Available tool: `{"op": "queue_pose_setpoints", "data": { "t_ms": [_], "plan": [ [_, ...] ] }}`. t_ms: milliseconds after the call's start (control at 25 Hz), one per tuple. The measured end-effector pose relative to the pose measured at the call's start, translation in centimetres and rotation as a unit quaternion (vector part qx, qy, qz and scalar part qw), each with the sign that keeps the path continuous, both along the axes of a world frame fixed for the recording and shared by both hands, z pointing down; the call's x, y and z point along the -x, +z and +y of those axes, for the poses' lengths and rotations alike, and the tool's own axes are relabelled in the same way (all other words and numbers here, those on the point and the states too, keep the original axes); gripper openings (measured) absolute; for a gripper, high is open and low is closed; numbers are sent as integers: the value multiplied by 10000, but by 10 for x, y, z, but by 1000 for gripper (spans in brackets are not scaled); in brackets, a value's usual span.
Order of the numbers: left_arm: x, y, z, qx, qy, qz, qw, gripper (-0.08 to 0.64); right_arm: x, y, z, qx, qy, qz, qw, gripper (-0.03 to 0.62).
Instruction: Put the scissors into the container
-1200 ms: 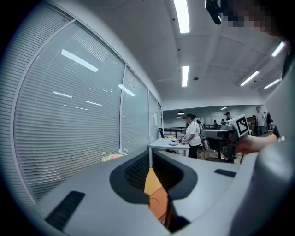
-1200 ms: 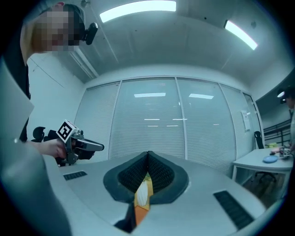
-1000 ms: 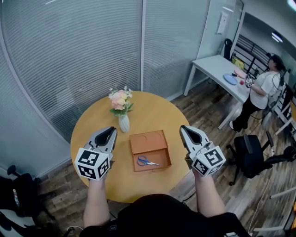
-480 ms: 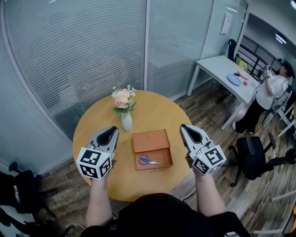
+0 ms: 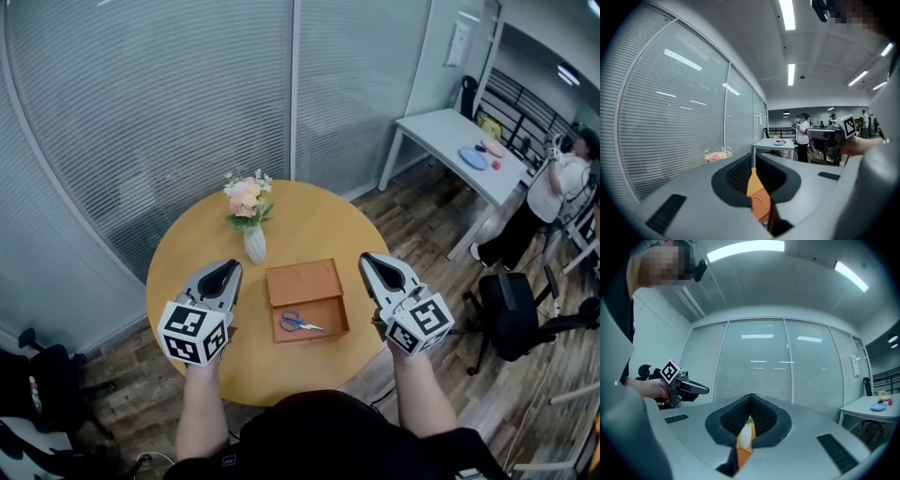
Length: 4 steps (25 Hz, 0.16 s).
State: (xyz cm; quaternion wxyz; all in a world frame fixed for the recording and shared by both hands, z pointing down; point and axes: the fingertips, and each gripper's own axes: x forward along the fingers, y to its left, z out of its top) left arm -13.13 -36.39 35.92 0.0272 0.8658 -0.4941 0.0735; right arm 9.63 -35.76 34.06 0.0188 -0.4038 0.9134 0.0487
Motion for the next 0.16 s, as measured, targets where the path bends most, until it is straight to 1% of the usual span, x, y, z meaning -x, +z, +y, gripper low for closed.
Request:
{"op": "queue_pose_setpoints", "data": {
  "t_ms": [160],
  "plan": [
    [-4, 0, 0, -13, 18, -26, 10000, 37, -4, -1, 0, -16, 4, 0, 10000, 35]
  ]
}}
